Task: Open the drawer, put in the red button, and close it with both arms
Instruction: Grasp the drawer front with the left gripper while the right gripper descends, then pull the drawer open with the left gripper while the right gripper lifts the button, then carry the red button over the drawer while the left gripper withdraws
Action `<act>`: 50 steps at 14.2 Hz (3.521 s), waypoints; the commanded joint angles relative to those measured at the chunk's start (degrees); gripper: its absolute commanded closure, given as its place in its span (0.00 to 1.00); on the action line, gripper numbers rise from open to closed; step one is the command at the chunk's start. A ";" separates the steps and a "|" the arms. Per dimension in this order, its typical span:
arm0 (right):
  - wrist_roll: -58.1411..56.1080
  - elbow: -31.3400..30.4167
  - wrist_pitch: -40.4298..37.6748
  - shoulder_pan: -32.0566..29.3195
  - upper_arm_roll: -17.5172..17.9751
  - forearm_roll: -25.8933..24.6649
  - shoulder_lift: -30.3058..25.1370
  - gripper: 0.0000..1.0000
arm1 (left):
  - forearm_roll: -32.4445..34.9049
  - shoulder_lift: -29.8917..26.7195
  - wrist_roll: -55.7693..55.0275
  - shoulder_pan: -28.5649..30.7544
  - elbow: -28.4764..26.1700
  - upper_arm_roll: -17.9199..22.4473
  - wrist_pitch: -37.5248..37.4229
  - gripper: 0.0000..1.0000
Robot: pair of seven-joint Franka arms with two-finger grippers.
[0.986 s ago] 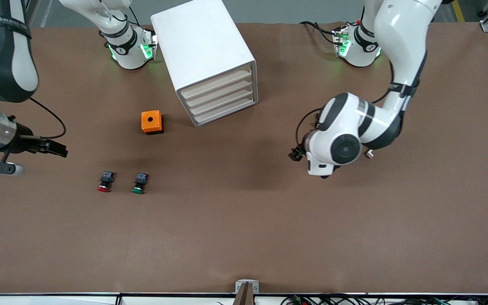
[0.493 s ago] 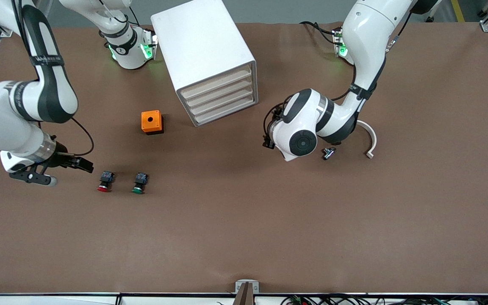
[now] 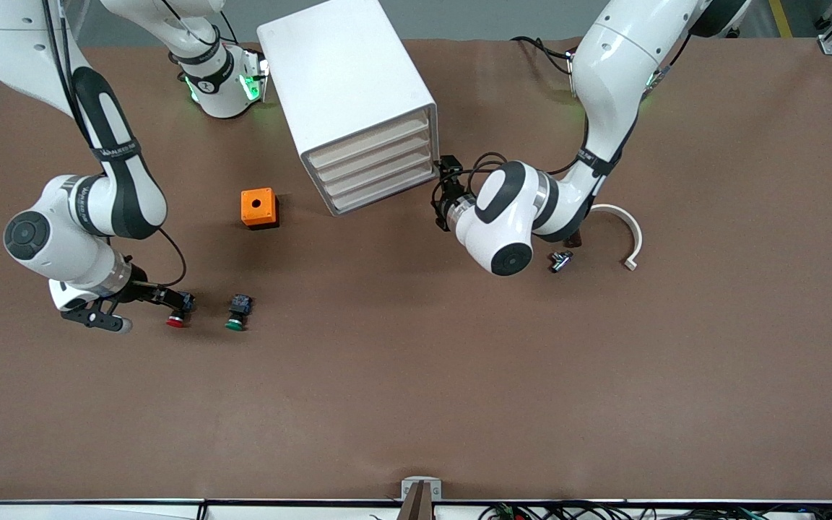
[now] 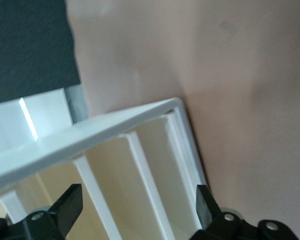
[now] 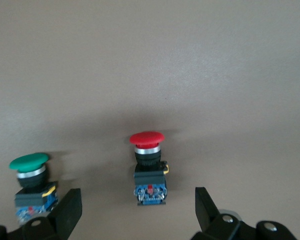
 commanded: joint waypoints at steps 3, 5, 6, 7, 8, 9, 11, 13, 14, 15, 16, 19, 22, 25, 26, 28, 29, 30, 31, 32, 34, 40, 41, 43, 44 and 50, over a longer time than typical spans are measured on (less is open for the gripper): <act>0.52 -1.15 3.39 0.31 0.01 1.32 2.72 0.00 | -9.43 3.50 -7.52 -1.12 1.41 -0.15 -1.04 0.09; -0.09 -1.24 3.74 0.31 0.01 1.32 3.60 0.00 | -10.66 3.93 -11.81 -1.47 1.50 -0.15 -1.04 0.25; -0.10 -1.41 3.83 0.40 0.01 1.32 3.70 0.00 | -11.45 4.46 -13.67 -1.74 1.50 -0.15 -1.04 0.31; -0.18 -2.20 4.61 0.48 0.01 1.32 3.70 0.00 | -12.33 4.72 -15.69 -2.78 2.02 -0.15 -1.04 0.32; -0.18 -3.25 6.45 0.75 0.01 1.32 3.70 0.00 | -12.69 5.16 -17.27 -3.58 2.81 -0.15 -1.04 0.34; -0.10 -4.13 7.94 0.92 0.01 1.32 3.70 0.00 | -12.78 5.69 -18.94 -3.85 3.43 -0.15 -1.04 0.37; -0.10 -4.49 8.40 0.84 0.01 1.32 3.78 0.00 | -13.65 6.04 -21.06 -4.29 3.52 -0.24 -1.04 0.41; -0.18 -4.49 8.05 0.84 0.01 1.32 4.05 0.00 | -15.41 6.05 -21.24 -4.99 3.52 -0.15 -1.04 0.44; -0.18 -4.40 8.05 0.66 0.01 1.32 4.48 0.00 | -15.50 6.05 -21.16 -5.34 3.52 -0.15 -1.04 0.58; -0.18 -4.40 8.13 0.49 0.01 1.32 4.66 0.00 | -15.59 6.05 -21.07 -5.34 3.52 -0.15 -1.04 0.75; -0.18 -4.31 8.13 0.49 0.01 1.32 4.75 0.06 | -15.59 6.05 -20.98 -5.34 3.52 -0.24 -1.04 0.90; 0.16 -3.70 8.22 0.22 0.01 1.32 5.54 0.53 | -15.86 6.05 -20.80 -5.70 3.70 -0.15 -1.04 1.00; 0.61 -3.61 7.70 0.75 0.01 1.32 5.72 1.00 | -14.89 5.96 -20.54 -5.08 5.19 0.11 -2.44 1.00; 0.34 -3.70 7.52 0.75 0.01 1.32 5.19 1.00 | -13.92 6.05 -19.40 -2.28 7.12 0.72 -3.59 1.00; 0.34 -3.61 6.91 0.84 0.01 1.32 4.76 1.00 | -12.97 6.05 -18.79 -1.22 7.65 0.72 -3.67 1.00; 2.78 -2.30 0.00 1.01 0.01 1.32 1.95 1.00 | -12.25 6.22 -17.12 1.93 9.05 0.72 -3.59 1.00; 5.42 -1.25 -4.65 1.36 0.10 1.32 0.02 1.00 | -12.25 6.40 -16.59 3.43 9.76 0.72 -3.59 1.00; 7.36 -1.24 -7.57 2.15 0.18 1.41 -2.52 1.00 | -12.17 6.48 -15.80 4.58 10.37 0.72 -3.59 1.00; 9.99 -1.24 -10.64 3.29 0.10 1.41 -5.50 1.00 | -12.25 6.57 -14.84 5.46 10.81 0.72 -3.59 1.00; 12.54 -1.32 -12.94 4.34 0.18 1.41 -8.23 1.00 | -12.25 6.83 -13.87 6.16 11.08 0.72 -3.50 1.00; 21.74 -1.33 -17.42 8.55 0.19 1.41 -12.98 1.00 | -12.25 7.27 -12.46 7.31 11.78 0.72 -3.32 1.00; 55.40 2.62 -24.47 27.35 0.27 2.81 -18.54 1.00 | -12.08 6.93 -9.99 8.28 11.78 0.81 -3.15 0.07; 60.24 3.85 -24.47 30.25 0.19 2.81 -18.28 1.00 | -12.08 6.66 -9.99 8.37 11.79 0.99 -3.15 0.06; 68.68 5.87 -24.30 35.00 0.27 2.81 -17.84 1.00 | -11.99 6.49 -8.77 8.80 12.92 2.12 -3.15 0.00; 72.38 6.66 -23.95 37.38 0.19 2.81 -17.14 1.00 | -11.90 6.49 -7.89 8.89 13.62 3.26 -3.23 0.00; 87.78 12.99 -22.10 46.97 0.10 2.64 -8.89 1.00 | -3.82 5.35 0.18 8.81 18.73 13.62 -3.24 0.00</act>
